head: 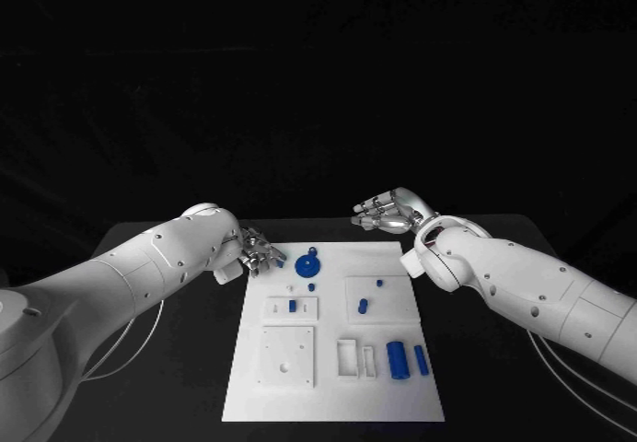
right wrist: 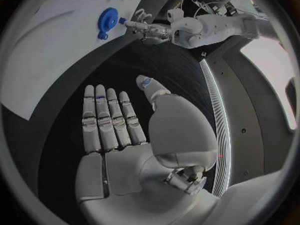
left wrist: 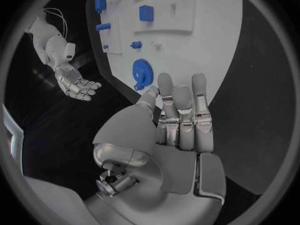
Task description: Assemble the parts on the task board
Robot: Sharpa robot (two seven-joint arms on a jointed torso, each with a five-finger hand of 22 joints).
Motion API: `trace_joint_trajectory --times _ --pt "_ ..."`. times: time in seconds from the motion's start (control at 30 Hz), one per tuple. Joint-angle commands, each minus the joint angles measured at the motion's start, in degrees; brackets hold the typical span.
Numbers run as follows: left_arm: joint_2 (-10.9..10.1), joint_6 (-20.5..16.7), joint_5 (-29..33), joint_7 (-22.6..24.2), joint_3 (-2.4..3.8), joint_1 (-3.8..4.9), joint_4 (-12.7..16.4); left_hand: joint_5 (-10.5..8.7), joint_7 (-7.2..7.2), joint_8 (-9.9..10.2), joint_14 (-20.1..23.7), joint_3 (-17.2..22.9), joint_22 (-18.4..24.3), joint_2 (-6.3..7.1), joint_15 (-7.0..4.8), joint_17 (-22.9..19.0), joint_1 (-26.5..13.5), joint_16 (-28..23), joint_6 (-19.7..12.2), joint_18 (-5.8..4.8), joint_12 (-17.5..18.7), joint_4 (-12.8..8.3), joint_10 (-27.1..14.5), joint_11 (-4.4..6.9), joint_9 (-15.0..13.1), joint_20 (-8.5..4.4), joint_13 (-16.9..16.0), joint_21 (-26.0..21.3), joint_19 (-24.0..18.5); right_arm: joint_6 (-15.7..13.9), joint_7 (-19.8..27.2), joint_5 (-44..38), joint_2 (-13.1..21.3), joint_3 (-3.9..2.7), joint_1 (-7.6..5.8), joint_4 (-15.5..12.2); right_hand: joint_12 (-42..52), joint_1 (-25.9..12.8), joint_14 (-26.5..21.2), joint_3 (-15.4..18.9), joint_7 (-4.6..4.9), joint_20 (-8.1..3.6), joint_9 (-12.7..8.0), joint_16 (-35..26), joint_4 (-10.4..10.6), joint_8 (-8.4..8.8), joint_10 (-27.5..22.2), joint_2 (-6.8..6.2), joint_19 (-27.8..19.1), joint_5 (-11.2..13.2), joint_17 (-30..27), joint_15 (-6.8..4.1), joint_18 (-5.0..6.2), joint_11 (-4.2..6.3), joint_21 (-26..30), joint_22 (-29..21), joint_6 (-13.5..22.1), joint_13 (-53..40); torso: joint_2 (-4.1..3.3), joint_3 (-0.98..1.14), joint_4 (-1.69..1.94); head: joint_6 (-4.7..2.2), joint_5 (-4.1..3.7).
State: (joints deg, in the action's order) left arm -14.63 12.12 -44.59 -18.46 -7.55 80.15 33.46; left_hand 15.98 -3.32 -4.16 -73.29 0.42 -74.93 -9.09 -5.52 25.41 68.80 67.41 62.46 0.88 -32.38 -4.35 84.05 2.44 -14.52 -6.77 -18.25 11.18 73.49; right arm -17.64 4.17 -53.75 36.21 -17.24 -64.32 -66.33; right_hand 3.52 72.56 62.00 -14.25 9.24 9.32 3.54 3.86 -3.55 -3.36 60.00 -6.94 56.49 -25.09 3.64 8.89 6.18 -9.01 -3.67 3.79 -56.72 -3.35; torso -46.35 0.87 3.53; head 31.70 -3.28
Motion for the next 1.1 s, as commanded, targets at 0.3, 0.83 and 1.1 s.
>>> trace_joint_trajectory --times 0.3,0.83,1.1 --pt "-0.2 0.9 0.3 0.1 -0.06 -0.18 0.2 3.71 0.14 -0.1 0.2 1.1 -1.2 -0.99 -0.2 -0.1 1.3 0.3 0.3 -0.81 -0.1 -2.4 0.2 -0.15 -0.1 -0.04 0.1 0.4 -0.4 0.2 0.4 0.0 -0.1 -0.04 0.0 0.2 -0.2 0.6 -0.3 0.1 -0.05 -0.03 -0.1 -0.3 0.1 -0.07 -0.3 -0.05 -0.3 -0.2 -0.1 -0.07 0.98 0.01 -0.3 -0.1 0.4 0.1 -0.01 0.05 0.01 0.27 0.55" --pt "-0.5 -0.8 0.4 0.5 -0.07 -0.18 0.6 5.44 1.34 -1.1 -0.5 4.3 -1.2 -1.62 -0.75 0.2 0.9 0.5 4.8 -0.85 0.2 -5.8 1.5 0.39 -2.3 -0.56 0.4 1.9 -0.4 0.2 0.5 0.1 -0.1 -0.04 0.0 0.3 -0.2 0.6 -0.4 0.2 -0.05 -0.02 -0.1 -0.3 0.2 -0.07 -0.4 -0.12 -0.3 -0.2 -0.1 -0.05 0.98 -0.02 -0.3 -0.1 0.5 0.1 -0.01 0.01 -0.01 0.18 0.7" --pt "-0.9 -1.8 0.9 1.0 -0.07 -0.18 1.4 2.07 1.8 -0.9 -1.4 14.5 -1.2 2.34 -0.99 1.4 -1.1 1.0 6.0 -0.59 -0.9 -5.2 2.3 0.9 -6.2 -0.74 1.2 4.0 -0.6 0.2 0.5 0.2 0.0 -0.04 0.0 0.3 -0.2 0.6 -0.4 0.2 -0.05 -0.02 -0.1 -0.3 0.2 -0.07 -0.4 -0.12 -0.3 -0.2 -0.1 -0.05 0.98 -0.02 -0.3 -0.1 0.5 0.1 0.02 -0.05 0.04 0.19 0.8"
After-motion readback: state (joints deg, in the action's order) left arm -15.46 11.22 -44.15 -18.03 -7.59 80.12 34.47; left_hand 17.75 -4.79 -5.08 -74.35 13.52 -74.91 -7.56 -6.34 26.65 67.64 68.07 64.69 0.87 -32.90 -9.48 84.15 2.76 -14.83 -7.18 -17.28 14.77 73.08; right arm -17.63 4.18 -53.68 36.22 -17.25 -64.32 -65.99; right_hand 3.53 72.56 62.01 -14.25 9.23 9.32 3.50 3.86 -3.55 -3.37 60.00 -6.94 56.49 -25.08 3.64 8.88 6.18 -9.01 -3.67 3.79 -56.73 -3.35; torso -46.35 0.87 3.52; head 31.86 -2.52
